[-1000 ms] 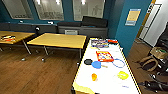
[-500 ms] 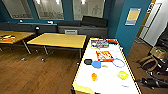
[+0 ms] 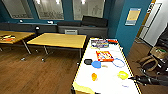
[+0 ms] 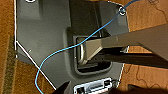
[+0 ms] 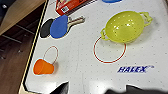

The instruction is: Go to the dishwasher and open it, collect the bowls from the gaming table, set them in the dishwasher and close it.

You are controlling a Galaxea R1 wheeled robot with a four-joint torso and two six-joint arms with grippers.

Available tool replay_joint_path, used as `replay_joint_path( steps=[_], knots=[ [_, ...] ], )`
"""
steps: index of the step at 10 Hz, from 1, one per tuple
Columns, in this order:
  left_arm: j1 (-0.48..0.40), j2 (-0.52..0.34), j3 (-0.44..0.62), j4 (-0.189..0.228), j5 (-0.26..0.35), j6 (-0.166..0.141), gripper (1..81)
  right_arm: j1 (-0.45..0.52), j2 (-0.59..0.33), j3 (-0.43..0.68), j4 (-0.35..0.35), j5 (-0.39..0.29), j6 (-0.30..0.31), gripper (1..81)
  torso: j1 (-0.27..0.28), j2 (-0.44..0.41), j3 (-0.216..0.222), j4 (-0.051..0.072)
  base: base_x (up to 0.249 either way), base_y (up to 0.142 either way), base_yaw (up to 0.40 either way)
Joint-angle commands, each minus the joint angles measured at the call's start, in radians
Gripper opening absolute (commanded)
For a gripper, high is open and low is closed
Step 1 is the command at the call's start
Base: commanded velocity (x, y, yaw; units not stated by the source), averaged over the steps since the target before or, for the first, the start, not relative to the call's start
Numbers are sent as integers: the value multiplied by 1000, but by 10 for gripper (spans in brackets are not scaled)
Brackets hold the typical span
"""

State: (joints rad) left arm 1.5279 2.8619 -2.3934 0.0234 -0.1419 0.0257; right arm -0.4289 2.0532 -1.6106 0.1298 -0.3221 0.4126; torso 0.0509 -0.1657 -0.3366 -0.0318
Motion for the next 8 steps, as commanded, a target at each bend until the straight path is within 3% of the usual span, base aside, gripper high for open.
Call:
replay_joint_path(
  steps=[1,6,8],
  knots=[
    [-18,-4,0,-3,61,0,811,109,41,-144,24,-12,5,811,0,0,0,0,0,0,0],
    [-28,4,0,-3,64,0,811,141,67,-339,314,-14,11,811,0,0,0,0,0,0,0],
    [-30,2,-1,-5,64,0,811,170,107,-406,333,-21,11,811,0,0,0,0,0,0,0]
  ],
)
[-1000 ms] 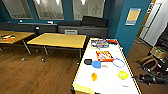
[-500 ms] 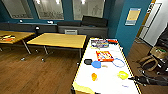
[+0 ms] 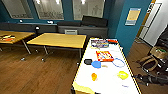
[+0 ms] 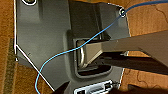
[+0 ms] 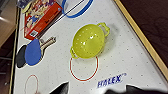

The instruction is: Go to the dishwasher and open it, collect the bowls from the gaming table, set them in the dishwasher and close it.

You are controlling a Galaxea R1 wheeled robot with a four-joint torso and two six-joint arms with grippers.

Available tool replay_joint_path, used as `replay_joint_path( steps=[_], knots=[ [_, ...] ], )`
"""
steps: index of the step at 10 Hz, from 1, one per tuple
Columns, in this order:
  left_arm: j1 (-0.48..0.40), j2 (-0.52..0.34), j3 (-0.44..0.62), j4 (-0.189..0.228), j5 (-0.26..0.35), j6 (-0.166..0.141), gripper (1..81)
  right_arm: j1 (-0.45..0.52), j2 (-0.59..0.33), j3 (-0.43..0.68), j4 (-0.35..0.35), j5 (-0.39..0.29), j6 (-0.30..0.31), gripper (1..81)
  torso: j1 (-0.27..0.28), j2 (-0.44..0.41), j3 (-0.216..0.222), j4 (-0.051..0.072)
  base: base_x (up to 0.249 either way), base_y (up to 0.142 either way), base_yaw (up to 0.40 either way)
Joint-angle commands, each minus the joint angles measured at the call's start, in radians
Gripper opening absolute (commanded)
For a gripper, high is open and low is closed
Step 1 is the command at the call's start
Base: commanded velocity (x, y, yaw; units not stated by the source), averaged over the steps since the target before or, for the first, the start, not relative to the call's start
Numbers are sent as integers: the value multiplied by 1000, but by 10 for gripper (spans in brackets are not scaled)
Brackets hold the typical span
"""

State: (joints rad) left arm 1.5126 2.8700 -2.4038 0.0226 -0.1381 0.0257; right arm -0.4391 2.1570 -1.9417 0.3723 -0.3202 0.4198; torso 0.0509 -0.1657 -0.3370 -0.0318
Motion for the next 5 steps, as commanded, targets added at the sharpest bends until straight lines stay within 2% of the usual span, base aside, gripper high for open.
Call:
replay_joint_path(
  steps=[1,5],
  knots=[
    [-16,-4,2,-7,60,0,811,190,14,-91,102,-23,4,811,0,0,0,0,0,0,0],
    [-22,6,-23,-12,66,0,811,219,92,-201,112,-22,5,811,0,0,0,0,0,0,0]
  ],
)
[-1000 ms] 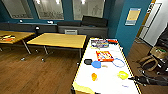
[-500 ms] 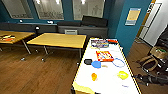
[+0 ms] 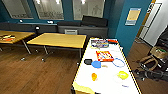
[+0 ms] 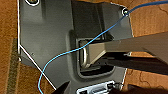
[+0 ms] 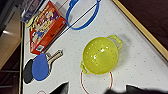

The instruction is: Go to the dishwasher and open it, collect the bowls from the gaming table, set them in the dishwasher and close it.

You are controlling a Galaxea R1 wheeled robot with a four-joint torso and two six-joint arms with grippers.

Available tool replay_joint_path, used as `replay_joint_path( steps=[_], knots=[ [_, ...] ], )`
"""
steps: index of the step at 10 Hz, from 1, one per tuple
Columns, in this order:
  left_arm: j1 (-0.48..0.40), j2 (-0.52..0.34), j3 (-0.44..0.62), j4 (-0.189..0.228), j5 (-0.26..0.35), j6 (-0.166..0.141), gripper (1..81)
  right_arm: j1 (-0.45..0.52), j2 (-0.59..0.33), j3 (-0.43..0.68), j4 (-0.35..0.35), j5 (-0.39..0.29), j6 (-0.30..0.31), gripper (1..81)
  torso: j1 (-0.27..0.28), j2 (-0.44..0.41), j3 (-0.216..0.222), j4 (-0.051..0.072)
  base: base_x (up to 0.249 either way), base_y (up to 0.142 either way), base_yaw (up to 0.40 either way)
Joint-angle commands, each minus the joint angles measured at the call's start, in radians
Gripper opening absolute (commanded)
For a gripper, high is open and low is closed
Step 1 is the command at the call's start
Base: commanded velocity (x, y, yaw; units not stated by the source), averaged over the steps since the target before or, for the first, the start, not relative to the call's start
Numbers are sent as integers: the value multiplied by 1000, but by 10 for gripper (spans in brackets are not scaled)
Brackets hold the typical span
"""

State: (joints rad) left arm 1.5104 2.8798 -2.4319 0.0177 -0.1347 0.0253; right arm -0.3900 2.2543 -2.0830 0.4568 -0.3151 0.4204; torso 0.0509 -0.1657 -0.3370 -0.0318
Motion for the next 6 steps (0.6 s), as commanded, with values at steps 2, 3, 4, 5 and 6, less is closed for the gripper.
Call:
replay_joint_path(
  steps=[2,3,4,5,6],
  knots=[
    [-23,-3,5,-7,64,1,811,168,3,-147,52,-34,3,811,0,0,0,0,0,0,0],
    [-23,-3,5,-7,64,1,811,170,-3,-178,52,-38,0,811,0,0,0,0,0,0,0],
    [-25,-2,5,-7,64,1,811,170,-11,-201,52,-39,-5,811,0,0,0,0,0,0,0],
    [-25,0,5,-7,64,1,811,167,-9,-212,49,-41,-12,811,0,0,0,0,0,0,0],
    [-28,1,5,-7,64,1,811,159,-6,-207,49,-39,-12,811,0,0,0,0,0,0,0]
  ],
)
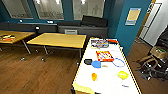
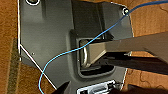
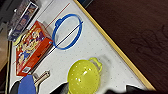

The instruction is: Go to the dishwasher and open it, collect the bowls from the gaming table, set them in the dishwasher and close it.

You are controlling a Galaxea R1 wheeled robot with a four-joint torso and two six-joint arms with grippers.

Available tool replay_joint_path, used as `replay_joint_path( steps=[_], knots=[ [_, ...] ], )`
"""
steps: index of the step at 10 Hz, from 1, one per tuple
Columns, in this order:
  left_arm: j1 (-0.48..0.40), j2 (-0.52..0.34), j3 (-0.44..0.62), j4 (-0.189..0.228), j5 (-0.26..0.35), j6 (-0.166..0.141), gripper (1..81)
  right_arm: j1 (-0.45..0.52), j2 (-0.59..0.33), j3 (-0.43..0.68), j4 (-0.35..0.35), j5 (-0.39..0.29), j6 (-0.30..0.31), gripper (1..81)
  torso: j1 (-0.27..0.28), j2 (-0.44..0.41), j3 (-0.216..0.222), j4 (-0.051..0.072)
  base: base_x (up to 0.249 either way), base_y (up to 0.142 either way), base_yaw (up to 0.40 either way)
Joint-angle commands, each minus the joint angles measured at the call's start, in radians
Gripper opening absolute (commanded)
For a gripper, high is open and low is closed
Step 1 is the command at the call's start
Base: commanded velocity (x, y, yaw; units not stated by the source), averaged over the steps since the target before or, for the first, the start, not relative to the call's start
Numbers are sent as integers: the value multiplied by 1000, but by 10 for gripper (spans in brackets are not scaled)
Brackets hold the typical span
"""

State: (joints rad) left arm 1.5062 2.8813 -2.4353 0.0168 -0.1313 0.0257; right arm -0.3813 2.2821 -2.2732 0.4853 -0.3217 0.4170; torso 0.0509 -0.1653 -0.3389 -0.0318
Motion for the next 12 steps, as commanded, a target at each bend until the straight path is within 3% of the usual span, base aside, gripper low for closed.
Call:
replay_joint_path(
  steps=[1,7,8,12],
  knots=[
    [-25,4,9,-6,62,0,811,141,-24,-12,19,-27,-9,811,0,0,-35,0,0,0,0],
    [-27,6,9,-5,62,0,811,140,-5,-14,22,-20,-9,811,1,1,-149,0,0,0,0],
    [-28,6,9,-5,62,0,811,144,-2,-17,22,-19,-9,811,1,1,-123,0,0,0,0],
    [-28,4,8,-6,62,0,811,149,27,-26,22,-17,-7,811,1,2,-135,0,0,0,0]
  ],
)
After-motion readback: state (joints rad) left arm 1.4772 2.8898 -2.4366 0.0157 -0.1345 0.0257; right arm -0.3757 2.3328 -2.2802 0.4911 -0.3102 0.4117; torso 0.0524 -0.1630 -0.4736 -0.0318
